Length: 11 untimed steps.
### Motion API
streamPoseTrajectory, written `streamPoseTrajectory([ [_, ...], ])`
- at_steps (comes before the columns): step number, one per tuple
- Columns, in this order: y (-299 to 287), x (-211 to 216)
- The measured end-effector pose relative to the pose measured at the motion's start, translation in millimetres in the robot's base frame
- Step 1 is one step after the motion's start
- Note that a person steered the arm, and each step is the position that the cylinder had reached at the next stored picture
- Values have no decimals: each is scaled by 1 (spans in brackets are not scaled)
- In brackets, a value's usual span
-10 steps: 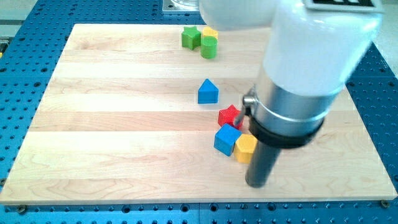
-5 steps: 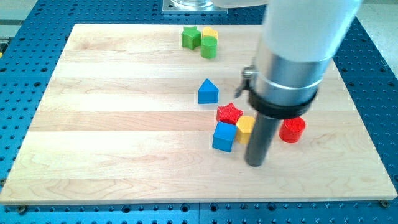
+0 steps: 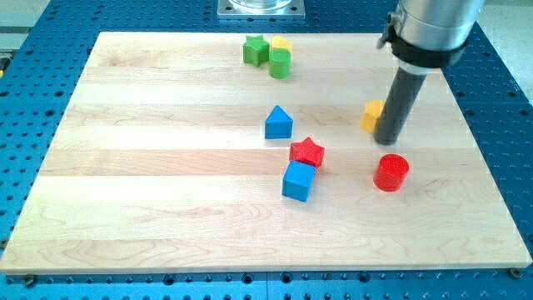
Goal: Move the hexagon into the green circle
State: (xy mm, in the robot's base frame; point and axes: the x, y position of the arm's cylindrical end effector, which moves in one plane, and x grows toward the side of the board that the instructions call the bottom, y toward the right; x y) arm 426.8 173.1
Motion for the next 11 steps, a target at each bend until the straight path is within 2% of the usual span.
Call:
streamPoseTrajectory([
  [1, 0, -33],
  [3, 59, -55],
  [4, -46, -58],
  [5, -122, -58],
  [6, -48, -68],
  [7, -27, -104],
  [9, -137, -105],
  [10, -127, -65],
  [11, -153, -58],
])
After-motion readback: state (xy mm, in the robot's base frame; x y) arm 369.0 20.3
